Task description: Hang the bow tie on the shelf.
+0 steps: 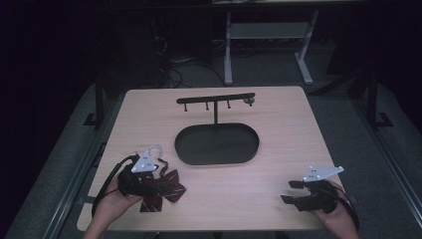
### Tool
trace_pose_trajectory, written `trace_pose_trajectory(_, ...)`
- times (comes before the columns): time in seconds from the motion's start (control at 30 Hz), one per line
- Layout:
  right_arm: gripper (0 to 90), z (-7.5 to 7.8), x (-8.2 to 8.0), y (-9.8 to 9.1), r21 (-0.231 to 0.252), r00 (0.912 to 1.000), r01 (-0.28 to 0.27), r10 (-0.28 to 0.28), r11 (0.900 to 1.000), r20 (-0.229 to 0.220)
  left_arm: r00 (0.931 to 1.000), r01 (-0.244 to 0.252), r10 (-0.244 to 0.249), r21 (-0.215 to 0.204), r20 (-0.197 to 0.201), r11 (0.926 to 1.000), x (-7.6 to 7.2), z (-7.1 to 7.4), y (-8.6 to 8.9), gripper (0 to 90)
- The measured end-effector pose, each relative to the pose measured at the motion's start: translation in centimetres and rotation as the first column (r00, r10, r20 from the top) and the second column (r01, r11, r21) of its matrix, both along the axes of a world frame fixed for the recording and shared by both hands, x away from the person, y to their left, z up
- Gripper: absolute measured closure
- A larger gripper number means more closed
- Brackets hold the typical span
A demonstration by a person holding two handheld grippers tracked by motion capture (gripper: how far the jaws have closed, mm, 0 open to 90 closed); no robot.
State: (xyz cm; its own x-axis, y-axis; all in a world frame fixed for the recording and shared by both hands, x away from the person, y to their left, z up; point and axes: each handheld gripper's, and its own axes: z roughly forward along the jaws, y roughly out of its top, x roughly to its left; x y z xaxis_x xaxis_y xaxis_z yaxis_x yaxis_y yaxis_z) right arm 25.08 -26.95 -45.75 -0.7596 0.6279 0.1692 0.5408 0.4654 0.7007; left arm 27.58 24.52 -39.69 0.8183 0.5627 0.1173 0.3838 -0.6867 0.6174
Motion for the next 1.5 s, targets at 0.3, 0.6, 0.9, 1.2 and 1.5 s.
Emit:
trace_pose_trajectory(0.3, 34.7, 0.0, 0.0, 0.0, -0.001, 1.0, 0.002, -0.002, 1.0, -0.002, 0.9997, -0.014, 0.014, -0.001, -0.022, 0.9999, 1.0, 0.2, 0.9, 33.6)
trace_pose_trajectory(0.6, 34.7, 0.1, 0.0, 0.1, 0.0, 1.0, 0.002, -0.002, 1.0, 0.0, 0.9982, -0.046, 0.046, 0.002, -0.04, 0.9989, 2.3, -0.3, 1.8, 33.8)
trace_pose_trajectory(0.9, 34.7, 0.1, 0.0, 0.1, -0.001, 1.0, -0.002, 0.002, 1.0, -0.001, 0.9957, -0.075, 0.076, 0.016, -0.054, 0.9971, 3.7, -0.4, 2.6, 34.9)
trace_pose_trajectory(1.2, 34.7, 0.1, 0.0, 0.1, -0.006, 1.0, -0.006, 0.006, 1.0, 0.001, 0.9912, -0.105, 0.107, 0.027, -0.078, 0.9941, 4.8, -0.8, 3.6, 36.2)
trace_pose_trajectory(1.5, 34.6, 0.1, 0.0, 0.2, 0.0, 1.0, -0.004, 0.004, 1.0, -0.002, 0.9883, -0.123, 0.125, 0.028, -0.087, 0.992, 5.9, -0.8, 4.3, 37.6)
